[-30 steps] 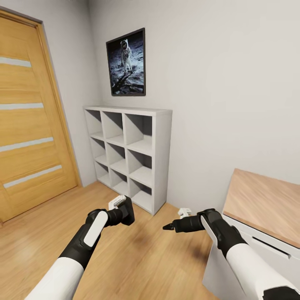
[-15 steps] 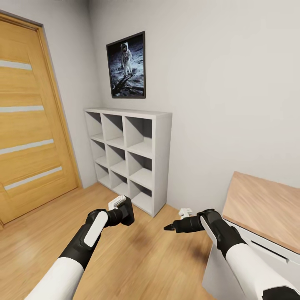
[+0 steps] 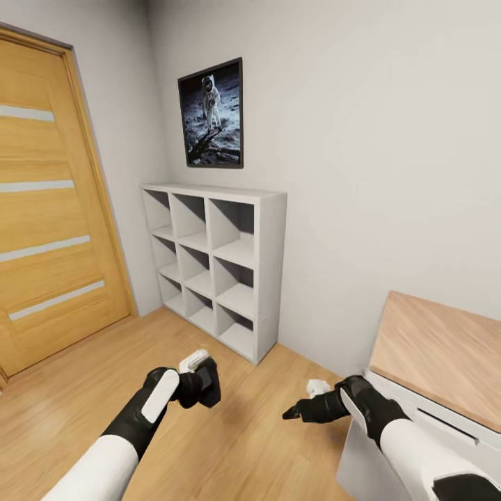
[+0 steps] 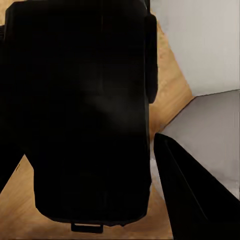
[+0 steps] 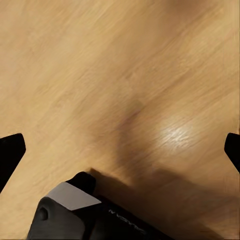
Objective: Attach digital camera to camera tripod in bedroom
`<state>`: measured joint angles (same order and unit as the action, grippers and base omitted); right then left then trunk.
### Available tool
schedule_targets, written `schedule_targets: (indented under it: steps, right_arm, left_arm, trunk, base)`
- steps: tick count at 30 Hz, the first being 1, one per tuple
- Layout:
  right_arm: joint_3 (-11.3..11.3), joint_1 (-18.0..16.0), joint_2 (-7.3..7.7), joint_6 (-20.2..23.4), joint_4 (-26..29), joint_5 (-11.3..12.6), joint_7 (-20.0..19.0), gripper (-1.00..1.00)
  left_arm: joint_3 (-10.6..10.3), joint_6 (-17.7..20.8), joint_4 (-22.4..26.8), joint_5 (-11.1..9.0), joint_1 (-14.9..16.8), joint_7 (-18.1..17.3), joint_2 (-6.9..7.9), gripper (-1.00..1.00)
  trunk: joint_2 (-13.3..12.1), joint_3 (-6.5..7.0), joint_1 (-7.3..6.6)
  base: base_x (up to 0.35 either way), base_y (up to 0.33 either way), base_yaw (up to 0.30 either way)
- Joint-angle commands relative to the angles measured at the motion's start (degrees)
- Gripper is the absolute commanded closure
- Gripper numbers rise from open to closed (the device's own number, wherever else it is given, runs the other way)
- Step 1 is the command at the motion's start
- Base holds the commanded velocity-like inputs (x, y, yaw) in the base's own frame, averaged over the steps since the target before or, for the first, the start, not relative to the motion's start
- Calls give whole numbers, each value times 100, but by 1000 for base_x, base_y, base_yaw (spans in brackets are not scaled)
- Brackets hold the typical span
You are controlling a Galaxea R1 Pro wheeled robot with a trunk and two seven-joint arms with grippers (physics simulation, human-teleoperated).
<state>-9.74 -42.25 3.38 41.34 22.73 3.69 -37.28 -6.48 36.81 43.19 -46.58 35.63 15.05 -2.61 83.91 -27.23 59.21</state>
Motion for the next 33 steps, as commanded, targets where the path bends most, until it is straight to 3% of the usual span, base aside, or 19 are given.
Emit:
schedule_targets:
  steps: [1, 3, 5, 8, 12, 17, 21, 27, 28, 30, 33]
  right_arm:
    - [-34, -5, -2, -106, -208, 39, 4, -100]
    - [-41, -4, -19, -747, -1012, -82, 8, -100]
    - [-44, -14, 13, -1508, -1834, -282, 34, -100]
    - [-49, 31, 86, -1961, -2202, -400, 136, -100]
    - [-53, 442, 392, -2427, -2404, -465, 480, -100]
    - [-54, 1021, 576, -3041, -2457, -474, 952, -100]
    - [-53, 1439, 602, -3483, -2464, -474, 1275, -100]
    - [-50, 1886, 618, -3770, -2466, -475, 1499, -100]
    - [-47, 1960, 620, -3802, -2466, -473, 1533, -100]
    - [-46, 2066, 624, -3824, -2466, -466, 1576, -100]
    - [-37, 2348, 648, -4000, -2466, -447, 1785, -100]
  left_arm:
    - [-10, -16, -168, -79, 6, 41, 5, 100]
    - [-11, -76, -985, -40, 6, 24, 49, 100]
    - [-12, -485, -2043, -17, 6, -4, 140, 100]
    - [-17, -1026, -2886, -15, 6, -39, 194, 100]
    - [-19, -1589, -3985, 93, 13, -99, 210, 100]
    - [-20, -1906, -4268, 387, 22, -122, 200, 100]
    - [-20, -2305, -4306, 445, -168, -130, 184, 100]
    - [-20, -2736, -4317, 475, -810, -133, 128, 100]
    - [-22, -2966, -4315, 481, -1129, -133, 113, 100]
    - [-34, -3065, -4317, 489, -1298, -146, 85, 100]
    - [-50, -3180, -4313, 626, -1629, -260, -49, 100]
  trunk:
    - [-37, 14, -23]
    - [-117, 50, -67]
    - [-198, 86, -111]
    - [-318, 140, -177]
    - [-478, 211, -265]
    - [-679, 301, -375]
    - [-839, 373, -463]
    - [-1080, 481, -594]
    - [-1120, 499, -616]
    - [-1200, 535, -660]
    - [-1321, 588, -726]
  base:
    - [0, 0, 0]
    - [0, 0, 0]
    - [0, 0, 0]
    - [0, 0, 0]
    - [0, 0, 0]
    - [0, 0, 0]
    - [0, 0, 0]
    - [0, 0, 0]
    - [0, 0, 0]
    - [0, 0, 0]
    - [0, 0, 0]
